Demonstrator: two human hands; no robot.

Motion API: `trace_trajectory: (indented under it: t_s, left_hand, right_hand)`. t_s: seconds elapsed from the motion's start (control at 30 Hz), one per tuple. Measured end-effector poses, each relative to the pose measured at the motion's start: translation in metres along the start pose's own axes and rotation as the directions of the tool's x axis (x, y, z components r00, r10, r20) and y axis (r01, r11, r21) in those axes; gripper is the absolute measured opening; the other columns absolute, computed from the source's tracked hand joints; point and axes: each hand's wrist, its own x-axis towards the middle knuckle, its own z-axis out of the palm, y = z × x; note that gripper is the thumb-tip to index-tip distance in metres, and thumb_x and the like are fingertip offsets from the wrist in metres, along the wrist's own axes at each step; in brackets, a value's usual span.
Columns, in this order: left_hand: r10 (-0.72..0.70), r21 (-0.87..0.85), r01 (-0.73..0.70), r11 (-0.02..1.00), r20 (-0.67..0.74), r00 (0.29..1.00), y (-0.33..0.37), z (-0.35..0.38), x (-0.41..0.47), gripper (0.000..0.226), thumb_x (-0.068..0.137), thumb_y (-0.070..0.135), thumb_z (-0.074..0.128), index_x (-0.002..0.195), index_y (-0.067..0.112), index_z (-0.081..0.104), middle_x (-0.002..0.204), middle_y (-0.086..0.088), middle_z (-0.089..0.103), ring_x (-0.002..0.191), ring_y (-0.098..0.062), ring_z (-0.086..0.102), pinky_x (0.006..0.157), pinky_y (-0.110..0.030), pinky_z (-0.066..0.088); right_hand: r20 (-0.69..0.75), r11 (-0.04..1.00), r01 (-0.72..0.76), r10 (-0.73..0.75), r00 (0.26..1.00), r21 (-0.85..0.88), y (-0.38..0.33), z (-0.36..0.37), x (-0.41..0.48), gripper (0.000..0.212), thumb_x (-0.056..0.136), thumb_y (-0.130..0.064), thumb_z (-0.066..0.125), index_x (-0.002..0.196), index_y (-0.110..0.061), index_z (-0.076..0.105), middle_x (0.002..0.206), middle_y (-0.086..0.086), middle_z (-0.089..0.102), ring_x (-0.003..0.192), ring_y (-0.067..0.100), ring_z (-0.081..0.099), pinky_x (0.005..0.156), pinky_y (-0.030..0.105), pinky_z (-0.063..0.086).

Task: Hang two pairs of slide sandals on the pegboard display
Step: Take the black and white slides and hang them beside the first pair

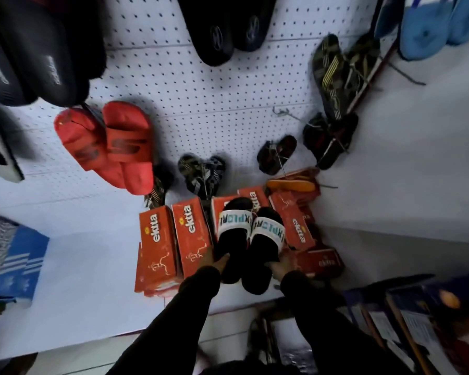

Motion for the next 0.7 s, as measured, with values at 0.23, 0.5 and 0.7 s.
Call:
trace_trajectory:
  t_s: [0.23,0.5,0.7]
  left_hand:
    - [-0.078,0.030,0.077,0.997,0.015,0.997,-0.001,0.005,0.004,0.069,0.087,0.030,0.067,0.146,0.006,0.040,0.144,-0.021,0.052,0.132,-0.039,0.049,0.111,-0.042,0.036]
    - [-0.040,-0.294,0.072,0.953,0.113,0.993,-0.004,0.000,-0.023,0.049,0.091,0.022,0.062,0.135,0.003,0.052,0.134,-0.021,0.059,0.117,-0.033,0.059,0.076,-0.028,0.055]
    - [0.142,-0.519,-0.123,0.846,-0.003,0.990,0.035,-0.031,-0.043,0.037,0.090,0.022,0.065,0.125,0.011,0.058,0.118,-0.008,0.066,0.085,-0.016,0.066,0.071,-0.035,0.062]
  right_hand:
    - [0.110,0.970,-0.144,0.124,0.986,0.195,0.011,-0.007,0.000,0.051,0.091,0.000,0.054,0.140,-0.014,0.049,0.124,0.016,0.062,0.101,0.033,0.057,0.078,0.041,0.049]
    - [0.088,0.924,-0.040,0.006,0.996,0.381,0.010,-0.017,-0.015,0.056,0.089,0.014,0.050,0.135,-0.017,0.052,0.111,0.008,0.063,0.097,0.032,0.060,0.087,0.047,0.048]
    - [-0.010,0.829,0.225,-0.256,0.967,0.512,-0.042,-0.022,-0.036,0.065,0.084,0.021,0.052,0.140,-0.013,0.051,0.125,0.011,0.060,0.118,0.034,0.058,0.098,0.055,0.048]
